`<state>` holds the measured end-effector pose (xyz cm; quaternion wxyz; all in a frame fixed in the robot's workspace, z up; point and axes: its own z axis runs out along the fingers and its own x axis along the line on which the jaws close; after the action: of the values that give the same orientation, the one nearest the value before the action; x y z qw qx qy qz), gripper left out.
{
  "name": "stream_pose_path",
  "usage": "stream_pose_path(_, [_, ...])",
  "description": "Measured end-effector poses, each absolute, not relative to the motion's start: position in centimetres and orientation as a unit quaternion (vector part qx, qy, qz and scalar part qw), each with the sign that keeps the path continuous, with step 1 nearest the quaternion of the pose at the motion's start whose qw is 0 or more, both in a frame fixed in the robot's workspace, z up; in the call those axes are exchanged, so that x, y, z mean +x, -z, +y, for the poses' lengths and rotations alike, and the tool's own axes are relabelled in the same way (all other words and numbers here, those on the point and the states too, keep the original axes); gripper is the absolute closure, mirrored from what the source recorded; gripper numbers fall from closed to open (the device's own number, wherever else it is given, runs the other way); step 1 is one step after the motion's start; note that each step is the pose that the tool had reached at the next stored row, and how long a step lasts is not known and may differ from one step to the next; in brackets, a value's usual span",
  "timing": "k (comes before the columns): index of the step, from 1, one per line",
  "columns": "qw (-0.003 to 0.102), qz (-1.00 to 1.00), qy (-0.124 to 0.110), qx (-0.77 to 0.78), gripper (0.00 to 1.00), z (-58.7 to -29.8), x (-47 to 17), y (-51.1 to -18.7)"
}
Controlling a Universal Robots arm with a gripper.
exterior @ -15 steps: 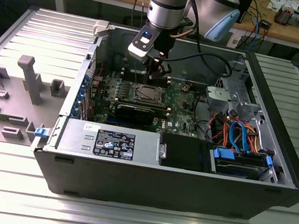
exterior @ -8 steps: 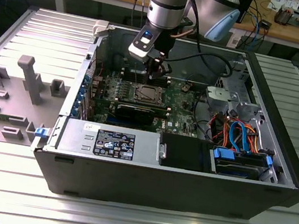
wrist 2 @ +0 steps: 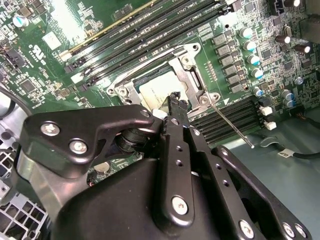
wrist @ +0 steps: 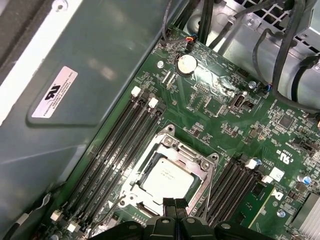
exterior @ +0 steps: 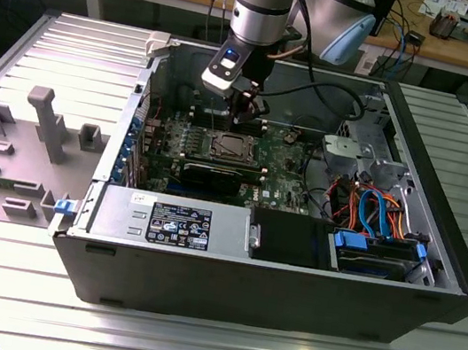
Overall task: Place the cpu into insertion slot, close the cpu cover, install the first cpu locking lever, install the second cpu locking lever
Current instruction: 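Install the first cpu locking lever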
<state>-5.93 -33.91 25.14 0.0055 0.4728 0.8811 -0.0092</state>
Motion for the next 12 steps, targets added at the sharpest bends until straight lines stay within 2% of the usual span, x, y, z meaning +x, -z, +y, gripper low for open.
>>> stream_pose_path(12, [0.006, 0.892, 0.009, 0.452, 0.89, -33.91, -5.94, -25.14])
